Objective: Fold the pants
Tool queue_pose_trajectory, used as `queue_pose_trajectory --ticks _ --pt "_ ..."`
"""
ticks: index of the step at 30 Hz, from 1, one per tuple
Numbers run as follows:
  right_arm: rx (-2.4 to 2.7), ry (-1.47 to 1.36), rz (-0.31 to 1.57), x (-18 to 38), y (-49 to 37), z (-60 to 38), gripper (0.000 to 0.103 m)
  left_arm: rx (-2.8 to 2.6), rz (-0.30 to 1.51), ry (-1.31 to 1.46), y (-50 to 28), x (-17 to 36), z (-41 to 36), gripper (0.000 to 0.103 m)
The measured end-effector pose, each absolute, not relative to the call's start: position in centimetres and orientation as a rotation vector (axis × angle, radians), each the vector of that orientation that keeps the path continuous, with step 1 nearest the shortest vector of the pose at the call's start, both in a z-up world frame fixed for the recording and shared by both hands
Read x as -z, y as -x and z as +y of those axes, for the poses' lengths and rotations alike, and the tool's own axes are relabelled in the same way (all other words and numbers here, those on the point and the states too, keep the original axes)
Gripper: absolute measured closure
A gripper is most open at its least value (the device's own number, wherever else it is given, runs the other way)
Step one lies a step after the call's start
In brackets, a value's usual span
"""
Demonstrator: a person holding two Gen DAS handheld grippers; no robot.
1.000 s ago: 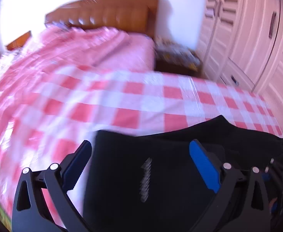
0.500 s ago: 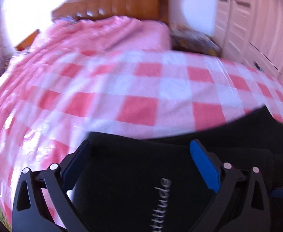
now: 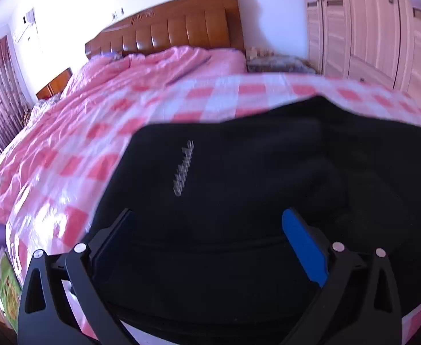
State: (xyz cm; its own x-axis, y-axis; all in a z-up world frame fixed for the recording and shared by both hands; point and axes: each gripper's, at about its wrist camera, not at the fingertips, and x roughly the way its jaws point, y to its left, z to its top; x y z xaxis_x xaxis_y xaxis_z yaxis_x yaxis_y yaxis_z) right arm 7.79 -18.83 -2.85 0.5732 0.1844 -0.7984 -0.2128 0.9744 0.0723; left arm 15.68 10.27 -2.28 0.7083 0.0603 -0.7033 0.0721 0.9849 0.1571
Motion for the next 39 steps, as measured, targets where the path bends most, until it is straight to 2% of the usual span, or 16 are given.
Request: queue_pose_trajectory --ticks 2,5,12,18,24,29,33,39 --pt "-0.187 0.079 0.986 4.8 -7.8 -19.2 0.004 0.023 0.816 -0.097 -15.9 3.1 11.2 0.001" --pt "-0.22 0.051 0.933 5.2 -6.7 -19.8 0.004 0.033 0.827 -0.094 -15.9 3.4 11.5 0.001" --pt "-0.171 0.07 0.952 3.8 -4.1 -20.6 0.004 0.032 0.818 -0.094 -16.0 3.8 11.6 0.001" --pt "-0.209 0.097 0.908 5.2 -1.7 -21.3 0.004 0.03 0.816 -0.094 -15.9 3.9 11.6 0.001" --pt "-0.203 0.13 0.957 3.7 -0.1 -21.6 0.004 0.038 0.82 -0.086 -16.0 3.8 11.7 0.001" --pt "-0.163 -0.193 0.873 1.5 4.4 -29.1 0.004 -0.021 0.815 -0.101 -15.1 2.6 11.3 0.002" --pt "-0.126 -0.452 0.861 3.1 7.1 -34.2 0.004 0.06 0.701 -0.12 -12.2 -0.5 8.7 0.002" --pt "-0.138 -0.563 0.879 5.2 5.0 -34.9 0.004 0.313 0.654 -0.305 -8.9 -1.3 -0.8 0.001"
